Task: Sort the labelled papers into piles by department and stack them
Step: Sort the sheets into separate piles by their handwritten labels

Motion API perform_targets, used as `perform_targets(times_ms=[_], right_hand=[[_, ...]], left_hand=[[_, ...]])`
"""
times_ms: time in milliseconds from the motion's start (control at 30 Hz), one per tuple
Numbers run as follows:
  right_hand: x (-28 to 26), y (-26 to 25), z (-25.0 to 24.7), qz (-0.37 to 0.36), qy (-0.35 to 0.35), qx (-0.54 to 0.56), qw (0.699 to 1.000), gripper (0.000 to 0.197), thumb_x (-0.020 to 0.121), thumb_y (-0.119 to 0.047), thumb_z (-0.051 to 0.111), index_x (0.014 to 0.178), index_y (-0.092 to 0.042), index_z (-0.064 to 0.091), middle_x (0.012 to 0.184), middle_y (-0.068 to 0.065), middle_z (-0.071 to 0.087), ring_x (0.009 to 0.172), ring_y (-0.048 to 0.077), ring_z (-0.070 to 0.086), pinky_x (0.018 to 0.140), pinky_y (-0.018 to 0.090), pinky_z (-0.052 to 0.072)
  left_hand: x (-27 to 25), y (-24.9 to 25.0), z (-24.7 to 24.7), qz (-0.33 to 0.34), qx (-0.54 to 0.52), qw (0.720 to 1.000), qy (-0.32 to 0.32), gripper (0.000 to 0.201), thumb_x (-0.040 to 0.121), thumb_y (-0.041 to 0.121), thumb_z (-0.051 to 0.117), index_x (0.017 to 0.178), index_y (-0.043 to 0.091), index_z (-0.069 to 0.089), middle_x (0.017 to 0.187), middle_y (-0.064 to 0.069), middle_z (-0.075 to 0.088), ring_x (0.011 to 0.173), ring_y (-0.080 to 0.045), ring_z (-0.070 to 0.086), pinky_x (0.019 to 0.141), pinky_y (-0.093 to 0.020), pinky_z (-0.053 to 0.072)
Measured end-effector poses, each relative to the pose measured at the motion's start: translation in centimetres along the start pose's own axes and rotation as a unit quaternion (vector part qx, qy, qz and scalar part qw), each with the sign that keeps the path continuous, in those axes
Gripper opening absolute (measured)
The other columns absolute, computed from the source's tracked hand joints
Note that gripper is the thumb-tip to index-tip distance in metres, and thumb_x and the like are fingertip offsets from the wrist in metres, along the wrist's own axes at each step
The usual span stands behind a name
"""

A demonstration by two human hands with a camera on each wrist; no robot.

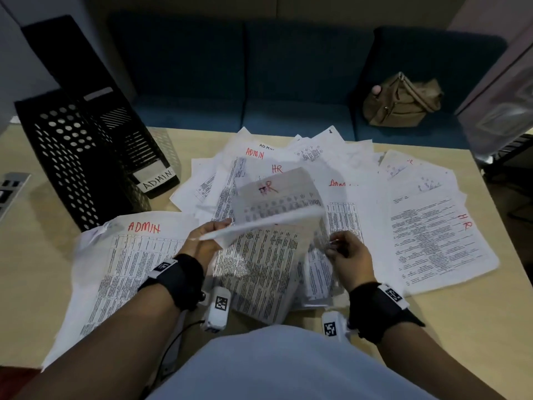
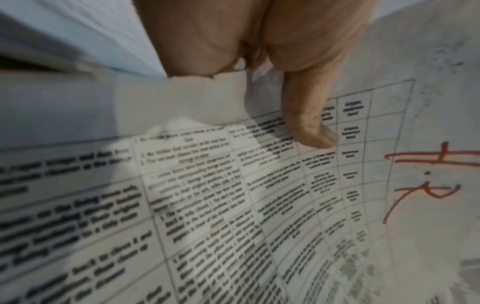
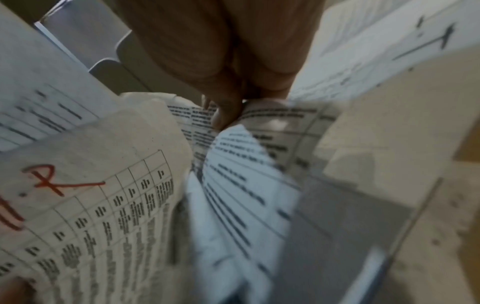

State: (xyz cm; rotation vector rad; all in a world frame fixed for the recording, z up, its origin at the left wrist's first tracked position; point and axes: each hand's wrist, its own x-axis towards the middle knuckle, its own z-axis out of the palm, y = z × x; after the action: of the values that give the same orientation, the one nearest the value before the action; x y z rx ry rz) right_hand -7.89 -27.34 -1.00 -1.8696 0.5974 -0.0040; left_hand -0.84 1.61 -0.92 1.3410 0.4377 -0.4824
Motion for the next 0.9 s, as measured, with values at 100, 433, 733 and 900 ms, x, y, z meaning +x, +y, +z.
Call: perform_targets(times_ms=[100, 433, 733, 900], right_hand=[[-0.7, -0.1, 0.5, 0.027, -0.065, 0.051, 0.996, 0.047, 0.079, 0.020, 0.058, 0.070, -0.026, 0.068, 0.066, -0.003, 0.065, 0.063, 0.007, 0.062, 0.065, 0.016, 0.053], [2.6, -2.4, 0.7, 0.015, -0.045, -0.079, 0.996, 0.031, 0.078, 0.011, 0.055, 0.094, -0.010, 0.071, 0.092, 0.005, 0.071, 0.087, 0.014, 0.064, 0.088, 0.031, 0.050], [7.3, -2.4, 2.3, 0.075, 0.029, -0.141, 0.987, 0.023, 0.072, -0.016, 0.080, 0.088, -0.009, 0.065, 0.082, 0.004, 0.063, 0.080, 0.023, 0.061, 0.071, 0.025, 0.048], [5.6, -0.7, 0.9, 0.018, 0.039, -0.115, 0.992, 0.013, 0.073, 0.000, 0.072, 0.083, -0.006, 0.065, 0.080, 0.008, 0.071, 0.078, 0.023, 0.065, 0.072, 0.030, 0.052]], left_hand=[[-0.6, -0.3, -0.2, 0.010, 0.069, 0.998, -0.009, 0.053, 0.070, 0.020, 0.081, 0.120, 0.018, 0.064, 0.114, 0.000, 0.071, 0.112, -0.020, 0.059, 0.105, -0.040, 0.036], [-1.6, 0.3, -0.6, 0.060, 0.100, 0.993, 0.018, 0.039, 0.070, 0.002, 0.078, 0.104, 0.017, 0.068, 0.093, 0.008, 0.075, 0.096, -0.012, 0.064, 0.090, -0.035, 0.047], [-0.4, 1.2, -1.0, 0.001, -0.023, 0.999, 0.040, 0.016, 0.092, 0.008, 0.042, 0.089, 0.019, 0.054, 0.062, -0.005, 0.064, 0.061, -0.023, 0.062, 0.065, -0.031, 0.049], [-1.0, 1.6, -0.2, 0.002, 0.004, 1.000, -0.006, 0.024, 0.085, -0.010, 0.041, 0.077, -0.002, 0.061, 0.076, -0.005, 0.072, 0.075, -0.025, 0.065, 0.054, -0.025, 0.056]])
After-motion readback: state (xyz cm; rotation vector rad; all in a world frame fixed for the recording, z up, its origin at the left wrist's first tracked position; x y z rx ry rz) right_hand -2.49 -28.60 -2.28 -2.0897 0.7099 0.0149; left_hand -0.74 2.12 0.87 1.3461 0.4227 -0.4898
